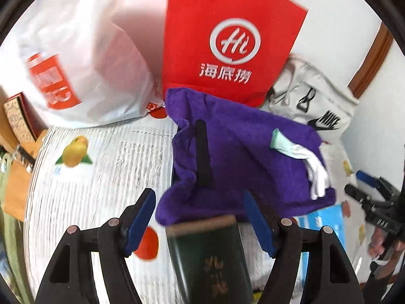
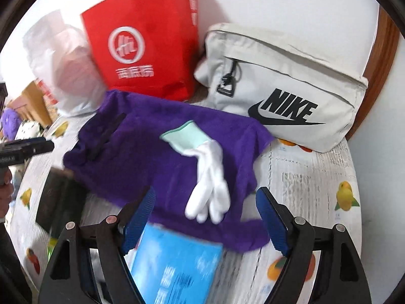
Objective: Organize soft objects
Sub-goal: 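Move the right tool to the green snack packet and close it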
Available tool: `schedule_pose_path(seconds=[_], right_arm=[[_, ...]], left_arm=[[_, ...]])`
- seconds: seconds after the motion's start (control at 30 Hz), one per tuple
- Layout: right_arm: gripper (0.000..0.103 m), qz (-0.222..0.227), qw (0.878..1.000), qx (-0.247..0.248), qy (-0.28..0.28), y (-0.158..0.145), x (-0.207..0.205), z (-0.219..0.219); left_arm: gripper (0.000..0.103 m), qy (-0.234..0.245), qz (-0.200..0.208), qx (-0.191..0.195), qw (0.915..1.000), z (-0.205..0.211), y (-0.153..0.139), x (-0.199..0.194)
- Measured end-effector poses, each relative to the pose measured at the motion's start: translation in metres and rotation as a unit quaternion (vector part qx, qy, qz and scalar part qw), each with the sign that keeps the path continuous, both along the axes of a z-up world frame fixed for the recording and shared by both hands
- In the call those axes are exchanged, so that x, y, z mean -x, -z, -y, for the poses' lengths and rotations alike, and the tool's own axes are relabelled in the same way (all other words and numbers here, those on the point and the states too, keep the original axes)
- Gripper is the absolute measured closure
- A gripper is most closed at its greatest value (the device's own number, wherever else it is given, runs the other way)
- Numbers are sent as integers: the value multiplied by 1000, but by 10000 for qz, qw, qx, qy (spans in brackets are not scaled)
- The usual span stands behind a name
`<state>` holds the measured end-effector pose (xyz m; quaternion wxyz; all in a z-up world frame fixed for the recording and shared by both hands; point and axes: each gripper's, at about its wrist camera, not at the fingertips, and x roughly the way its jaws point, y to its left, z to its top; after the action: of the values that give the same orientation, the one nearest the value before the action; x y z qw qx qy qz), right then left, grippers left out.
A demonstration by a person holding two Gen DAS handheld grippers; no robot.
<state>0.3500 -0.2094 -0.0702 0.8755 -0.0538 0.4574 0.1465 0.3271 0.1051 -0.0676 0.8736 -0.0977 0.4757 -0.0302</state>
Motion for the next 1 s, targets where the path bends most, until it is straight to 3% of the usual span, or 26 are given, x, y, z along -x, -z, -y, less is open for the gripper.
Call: schedule_pose_path(seconds=[0.13, 0.3, 0.57, 0.67, 0.73, 1.0], right_arm=[[22, 155, 9998, 53, -86, -7, 34, -4], [22, 156, 9995, -280, -1, -9, 85, 2], [22, -257, 9956, -809, 407, 12, 151, 16], [22, -183, 9942, -942, 483, 15, 174, 19], [22, -67, 9956, -847, 388, 16, 191, 16], [22, 163, 9964, -795, -235, 35, 246, -17]], left_arm=[[33, -134, 362, 26, 9993, -2, -10, 36], [33, -60, 205, -297, 9993, 0, -9, 79], [33, 299, 121, -8, 9995, 19, 12, 143], [30, 508, 197, 82, 9985, 32, 21, 158], [20, 629, 270, 125, 9976, 39, 29, 165], [20, 580, 38, 233, 9980, 44, 57, 176]])
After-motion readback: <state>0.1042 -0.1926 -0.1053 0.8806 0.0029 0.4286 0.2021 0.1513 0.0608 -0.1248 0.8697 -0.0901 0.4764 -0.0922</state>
